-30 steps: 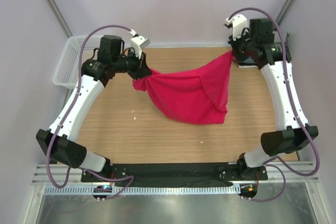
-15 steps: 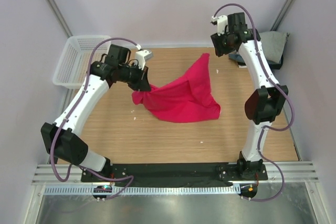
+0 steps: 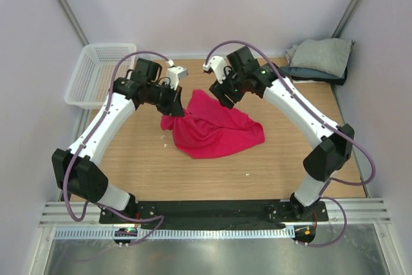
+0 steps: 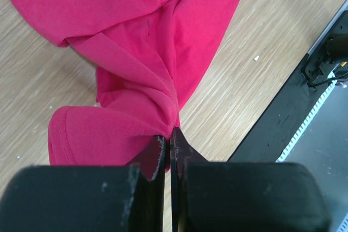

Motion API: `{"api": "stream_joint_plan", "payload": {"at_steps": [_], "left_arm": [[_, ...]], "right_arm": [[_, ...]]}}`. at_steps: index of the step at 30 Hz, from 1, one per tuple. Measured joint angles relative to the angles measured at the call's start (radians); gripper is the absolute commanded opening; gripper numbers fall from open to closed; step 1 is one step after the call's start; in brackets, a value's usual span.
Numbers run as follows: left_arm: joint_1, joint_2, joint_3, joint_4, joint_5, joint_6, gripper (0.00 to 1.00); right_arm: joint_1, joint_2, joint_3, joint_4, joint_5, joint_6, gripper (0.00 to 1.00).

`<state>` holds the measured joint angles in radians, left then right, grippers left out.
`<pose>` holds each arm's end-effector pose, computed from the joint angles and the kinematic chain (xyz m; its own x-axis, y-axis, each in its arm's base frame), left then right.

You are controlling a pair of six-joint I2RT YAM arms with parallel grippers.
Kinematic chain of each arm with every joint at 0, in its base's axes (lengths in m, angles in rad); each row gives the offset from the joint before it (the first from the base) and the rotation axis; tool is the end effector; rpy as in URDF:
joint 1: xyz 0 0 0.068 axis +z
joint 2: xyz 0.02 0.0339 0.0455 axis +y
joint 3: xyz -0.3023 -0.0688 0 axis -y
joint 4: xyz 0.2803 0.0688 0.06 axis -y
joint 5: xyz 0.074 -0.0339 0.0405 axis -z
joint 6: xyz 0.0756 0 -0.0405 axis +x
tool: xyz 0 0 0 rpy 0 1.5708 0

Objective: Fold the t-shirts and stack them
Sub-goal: Flatten the tshirt out

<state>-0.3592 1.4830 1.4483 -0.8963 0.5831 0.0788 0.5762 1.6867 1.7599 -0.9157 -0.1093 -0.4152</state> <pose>0.3201 -0.1647 0.3549 -0.7014 0.3335 -0.6299 0.6584 0.6417 -0.3933 0.3556 0.2409 0.3828 -0.3296 -0.6923 -0.6419 -0.8037 0.5625 -0.1940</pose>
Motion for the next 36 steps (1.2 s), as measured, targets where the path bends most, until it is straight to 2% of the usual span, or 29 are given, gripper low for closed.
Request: {"api": "stream_joint_plan", "payload": {"at_steps": [3,7,10,15,20,23,28,36], "left_arm": [[0.0,0.005,0.0,-0.001,-0.006,0.0,0.0],[0.0,0.002,-0.026,-0.001,-0.027,0.0,0.0],[0.0,-0.002,-0.066,-0.006,-0.068,0.001,0.0],[0.005,-0.004,-0.108,-0.019,-0.17,0.001,0.0],[0.037,0.039,-0.101,-0.048,-0.292,-0.004,0.0],[0.064,0.142,-0.068,-0.083,-0.337,-0.023,0.0],[0.087,0.271,-0.067,-0.135,-0.356,-0.045,0.0],[0.117,0.323,-0.064,-0.159,-0.34,-0.08,0.0]], "right_arm": [[0.005,0.082,0.03,-0.01,-0.044,-0.004,0.62],[-0.024,0.266,0.165,-0.02,-0.054,-0.014,0.57],[-0.036,0.404,0.283,-0.019,-0.064,-0.02,0.54],[-0.035,0.539,0.423,-0.023,-0.122,-0.02,0.51],[-0.015,0.568,0.464,-0.013,-0.177,-0.042,0.52],[0.015,0.568,0.463,-0.008,-0.199,-0.056,0.51],[0.06,0.579,0.465,0.007,-0.208,-0.061,0.52],[0.114,0.687,0.514,0.033,-0.171,-0.111,0.51]]}}
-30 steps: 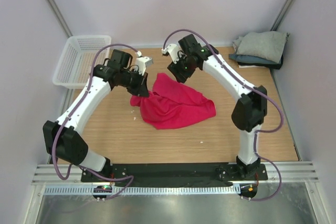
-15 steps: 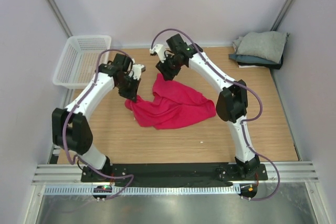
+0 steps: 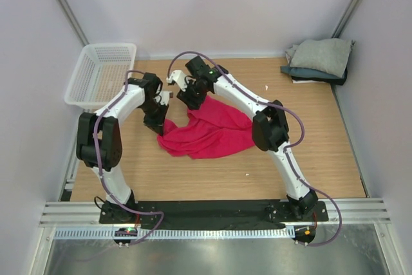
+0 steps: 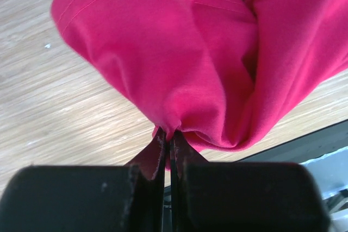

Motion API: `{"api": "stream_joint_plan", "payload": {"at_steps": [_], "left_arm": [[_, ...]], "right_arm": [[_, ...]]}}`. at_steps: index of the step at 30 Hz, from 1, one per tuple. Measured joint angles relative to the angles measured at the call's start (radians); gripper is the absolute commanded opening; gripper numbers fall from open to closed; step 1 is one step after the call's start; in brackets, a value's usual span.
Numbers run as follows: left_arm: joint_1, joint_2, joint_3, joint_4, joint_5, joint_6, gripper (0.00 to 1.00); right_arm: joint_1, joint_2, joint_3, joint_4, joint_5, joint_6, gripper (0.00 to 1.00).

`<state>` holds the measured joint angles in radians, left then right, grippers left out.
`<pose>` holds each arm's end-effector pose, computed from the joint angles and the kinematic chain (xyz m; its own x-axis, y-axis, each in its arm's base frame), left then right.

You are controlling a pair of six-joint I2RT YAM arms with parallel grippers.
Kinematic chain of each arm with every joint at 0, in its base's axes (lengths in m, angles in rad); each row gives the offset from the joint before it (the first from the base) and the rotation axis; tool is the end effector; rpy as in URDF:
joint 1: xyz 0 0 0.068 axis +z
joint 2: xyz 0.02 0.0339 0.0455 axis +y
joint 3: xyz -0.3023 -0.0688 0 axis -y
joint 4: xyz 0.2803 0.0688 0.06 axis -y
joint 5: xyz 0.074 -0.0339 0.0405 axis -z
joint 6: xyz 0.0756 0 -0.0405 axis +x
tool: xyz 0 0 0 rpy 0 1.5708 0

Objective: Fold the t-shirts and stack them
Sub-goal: Flatten the tshirt out

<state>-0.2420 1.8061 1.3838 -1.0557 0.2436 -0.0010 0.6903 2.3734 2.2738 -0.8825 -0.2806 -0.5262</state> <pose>0.3688 -0.1098 0.2006 -0.9669 0.2377 -0.0924 0.2533 0.9371 -0.2403 0.4522 0.4006 0.2334 -0.1877 -0.7809 -0.5958 -0.9537 0.2900 -0.0797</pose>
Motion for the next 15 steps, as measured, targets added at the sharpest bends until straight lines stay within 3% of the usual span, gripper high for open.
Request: {"api": "stream_joint_plan", "payload": {"at_steps": [15], "left_arm": [[0.059,0.037,0.002,-0.017,0.039,-0.045,0.0]], "right_arm": [[0.093,0.016,-0.043,0.068,0.052,-0.083,0.51]]}}
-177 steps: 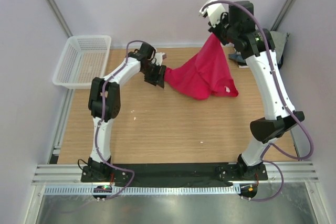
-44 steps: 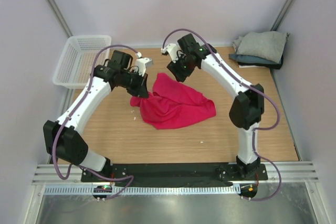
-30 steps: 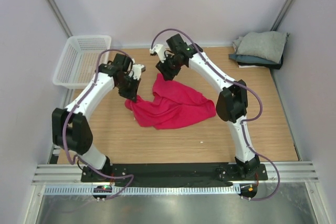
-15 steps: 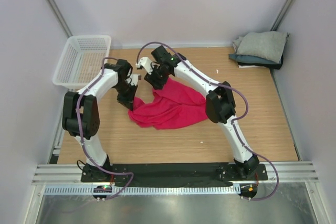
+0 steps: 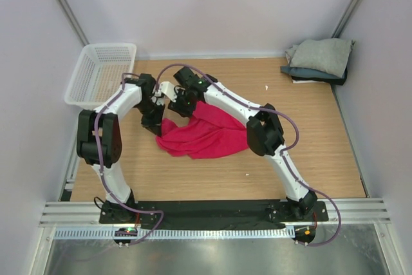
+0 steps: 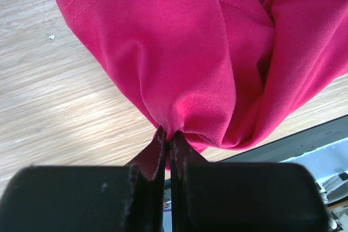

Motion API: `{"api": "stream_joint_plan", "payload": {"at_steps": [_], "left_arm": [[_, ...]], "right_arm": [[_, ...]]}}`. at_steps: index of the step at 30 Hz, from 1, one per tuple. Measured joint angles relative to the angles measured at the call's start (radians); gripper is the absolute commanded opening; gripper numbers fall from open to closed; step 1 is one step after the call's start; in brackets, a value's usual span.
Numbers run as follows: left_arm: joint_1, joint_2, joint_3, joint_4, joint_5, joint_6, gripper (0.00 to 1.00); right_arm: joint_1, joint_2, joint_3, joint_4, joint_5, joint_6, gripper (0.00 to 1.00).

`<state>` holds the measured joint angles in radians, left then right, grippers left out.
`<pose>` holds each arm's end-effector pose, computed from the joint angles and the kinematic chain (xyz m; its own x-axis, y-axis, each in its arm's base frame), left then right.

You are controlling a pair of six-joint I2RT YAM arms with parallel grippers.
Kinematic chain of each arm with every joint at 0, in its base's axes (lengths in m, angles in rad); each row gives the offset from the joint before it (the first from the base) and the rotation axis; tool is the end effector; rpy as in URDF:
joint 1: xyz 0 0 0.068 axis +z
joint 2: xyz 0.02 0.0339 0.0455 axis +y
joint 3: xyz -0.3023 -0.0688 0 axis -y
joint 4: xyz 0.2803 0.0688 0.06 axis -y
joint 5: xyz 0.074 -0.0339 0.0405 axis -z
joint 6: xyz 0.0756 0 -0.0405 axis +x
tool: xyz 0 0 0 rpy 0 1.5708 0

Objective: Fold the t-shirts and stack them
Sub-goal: Flatten the tshirt out

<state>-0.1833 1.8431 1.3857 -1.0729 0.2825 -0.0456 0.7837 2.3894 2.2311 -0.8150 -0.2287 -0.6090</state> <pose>0.3749 -0.0909 0.1882 -0.9899 0.1390 -0.0277 0.1412 0.9495 -0.2801 0.4200 0.4428 0.2131 -0.0353 -0.8218 -0.5687 -0.9730 0.1581 -0.1681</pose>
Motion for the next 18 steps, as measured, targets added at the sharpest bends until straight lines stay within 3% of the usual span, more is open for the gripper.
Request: {"api": "stream_joint_plan", "payload": {"at_steps": [18], "left_arm": [[0.009,0.026,0.003,-0.009,0.016,-0.009,0.0]], "right_arm": [[0.0,0.0,-0.092,0.091,0.114,-0.067,0.5]]}}
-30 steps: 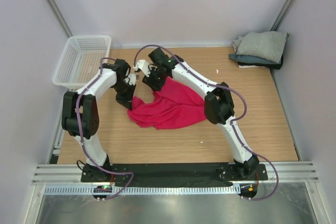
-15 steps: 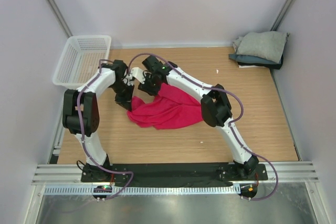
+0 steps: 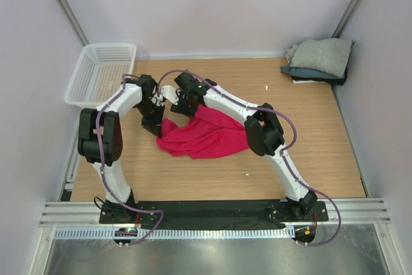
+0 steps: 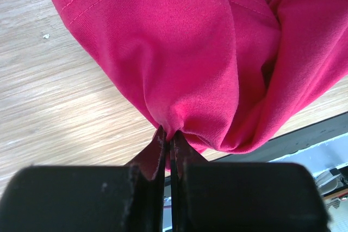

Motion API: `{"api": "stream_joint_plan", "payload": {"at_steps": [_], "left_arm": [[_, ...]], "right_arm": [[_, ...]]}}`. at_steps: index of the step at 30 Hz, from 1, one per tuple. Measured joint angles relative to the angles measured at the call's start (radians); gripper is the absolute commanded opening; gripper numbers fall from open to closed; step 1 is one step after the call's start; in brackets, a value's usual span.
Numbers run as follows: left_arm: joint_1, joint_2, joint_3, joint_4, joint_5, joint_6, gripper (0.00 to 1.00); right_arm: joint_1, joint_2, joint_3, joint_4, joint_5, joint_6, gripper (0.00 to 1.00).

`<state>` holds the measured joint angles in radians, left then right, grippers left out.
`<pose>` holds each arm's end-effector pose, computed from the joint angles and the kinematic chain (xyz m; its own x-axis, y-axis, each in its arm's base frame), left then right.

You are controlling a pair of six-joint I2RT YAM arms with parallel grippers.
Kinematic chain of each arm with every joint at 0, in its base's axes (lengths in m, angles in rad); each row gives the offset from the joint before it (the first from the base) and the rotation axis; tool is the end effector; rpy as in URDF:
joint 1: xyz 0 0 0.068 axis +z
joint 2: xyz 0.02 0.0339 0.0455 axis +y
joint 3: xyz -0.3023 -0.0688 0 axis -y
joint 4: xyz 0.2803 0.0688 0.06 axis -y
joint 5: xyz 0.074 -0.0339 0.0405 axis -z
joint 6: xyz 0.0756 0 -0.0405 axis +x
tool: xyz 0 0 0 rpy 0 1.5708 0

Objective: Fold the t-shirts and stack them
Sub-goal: Flatten the tshirt out

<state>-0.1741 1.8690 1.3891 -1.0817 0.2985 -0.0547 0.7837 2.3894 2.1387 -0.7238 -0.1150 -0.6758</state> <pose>0.3768 -0.0888 0.1800 -0.9926 0.1215 0.0069 0.1141 0.9489 -0.2941 0.4266 0.4374 0.1853 0.0099 -0.8674 -0.4975 -0.9493 0.1481 -0.2772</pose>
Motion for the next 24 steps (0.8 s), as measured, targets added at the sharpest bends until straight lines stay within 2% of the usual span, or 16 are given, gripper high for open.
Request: {"api": "stream_joint_plan", "payload": {"at_steps": [14,18,24], "left_arm": [[0.001,0.015,0.0,-0.001,0.0,-0.019,0.0],[0.001,0.015,0.0,-0.001,-0.001,-0.021,0.0],[0.003,0.015,0.0,-0.001,-0.002,-0.024,0.0]], "right_arm": [[0.001,0.0,-0.047,0.08,0.038,-0.012,0.49],[0.003,0.0,-0.056,0.1,0.047,-0.014,0.45],[0.005,0.0,-0.063,0.12,0.055,-0.02,0.44]]}}
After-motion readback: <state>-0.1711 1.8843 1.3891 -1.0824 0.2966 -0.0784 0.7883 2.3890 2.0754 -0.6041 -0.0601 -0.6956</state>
